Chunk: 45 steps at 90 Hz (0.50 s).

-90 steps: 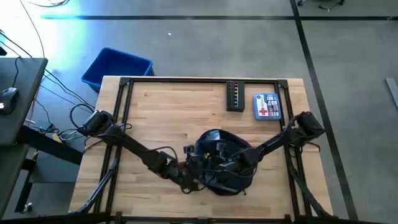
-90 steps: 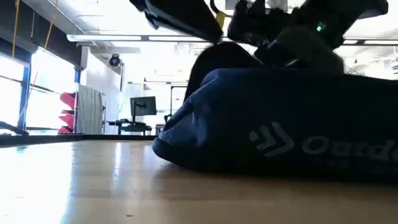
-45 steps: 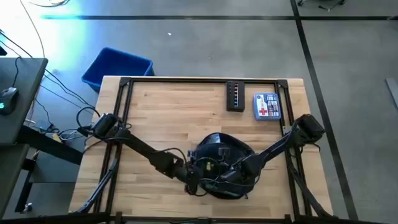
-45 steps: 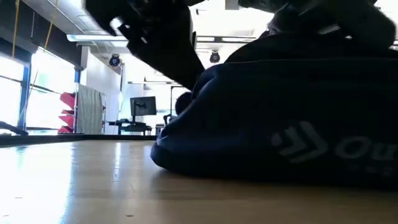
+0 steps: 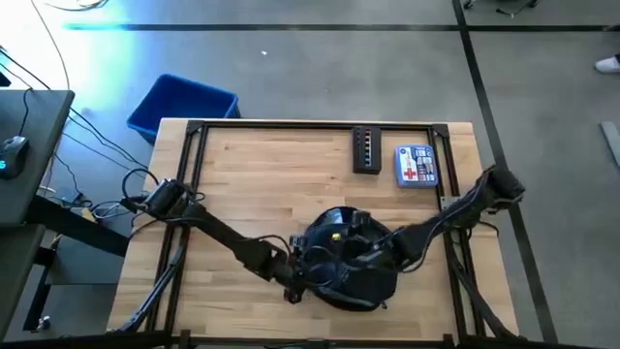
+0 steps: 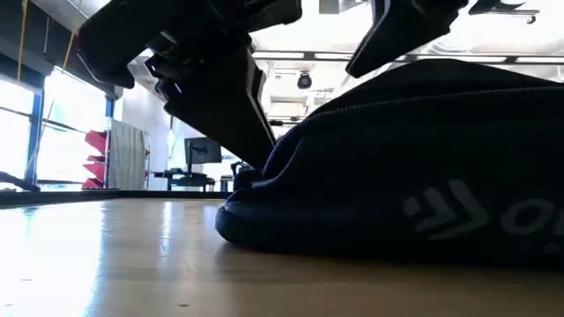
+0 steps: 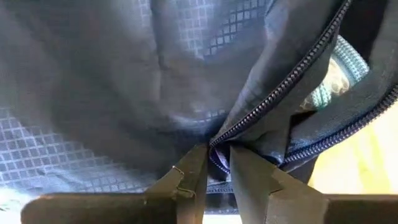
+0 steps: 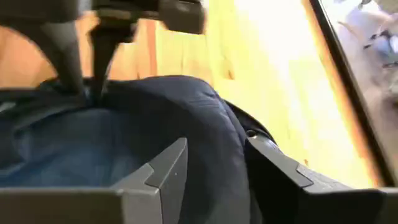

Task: Unpack backpack
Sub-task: Put the white zip bag into the backpack

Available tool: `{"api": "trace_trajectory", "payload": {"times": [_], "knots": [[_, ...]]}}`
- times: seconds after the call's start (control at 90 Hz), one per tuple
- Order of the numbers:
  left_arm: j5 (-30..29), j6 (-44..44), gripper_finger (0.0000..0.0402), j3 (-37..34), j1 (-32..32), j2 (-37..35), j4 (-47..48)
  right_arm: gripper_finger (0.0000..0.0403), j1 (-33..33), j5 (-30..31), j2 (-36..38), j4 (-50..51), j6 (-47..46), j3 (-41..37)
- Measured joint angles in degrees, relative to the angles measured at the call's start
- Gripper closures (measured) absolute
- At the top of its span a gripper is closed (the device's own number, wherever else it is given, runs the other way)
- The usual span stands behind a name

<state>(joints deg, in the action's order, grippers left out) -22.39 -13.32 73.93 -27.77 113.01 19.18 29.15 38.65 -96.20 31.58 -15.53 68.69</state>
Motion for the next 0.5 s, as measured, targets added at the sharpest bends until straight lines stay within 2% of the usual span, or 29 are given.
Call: {"api": "trace_trajectory", "payload": {"times": [0.122, 0.189, 0.344, 0.5], "knots": [[-0.39, 0.0, 0.0353, 0.0, 0.0, 0.02, 0.07, 0.0252, -3.37, -6.07, 2.4, -12.32, 0.61, -7.94], [-0.39, -0.06, 0.0353, 0.0, 0.0, 0.02, 0.11, 0.0254, -5.6, -7.41, 2.44, -16.73, -0.65, -12.4], [-0.72, -0.11, 0.0353, -0.02, -0.22, 0.07, 0.39, 0.0266, -10.45, -12.34, 2.4, -23.35, -11.73, -22.21], [-1.01, -0.08, 0.0353, -0.02, -0.4, 0.09, 0.3, 0.0279, -11.33, -17.83, 2.51, -33.09, -18.28, -30.0]]}}
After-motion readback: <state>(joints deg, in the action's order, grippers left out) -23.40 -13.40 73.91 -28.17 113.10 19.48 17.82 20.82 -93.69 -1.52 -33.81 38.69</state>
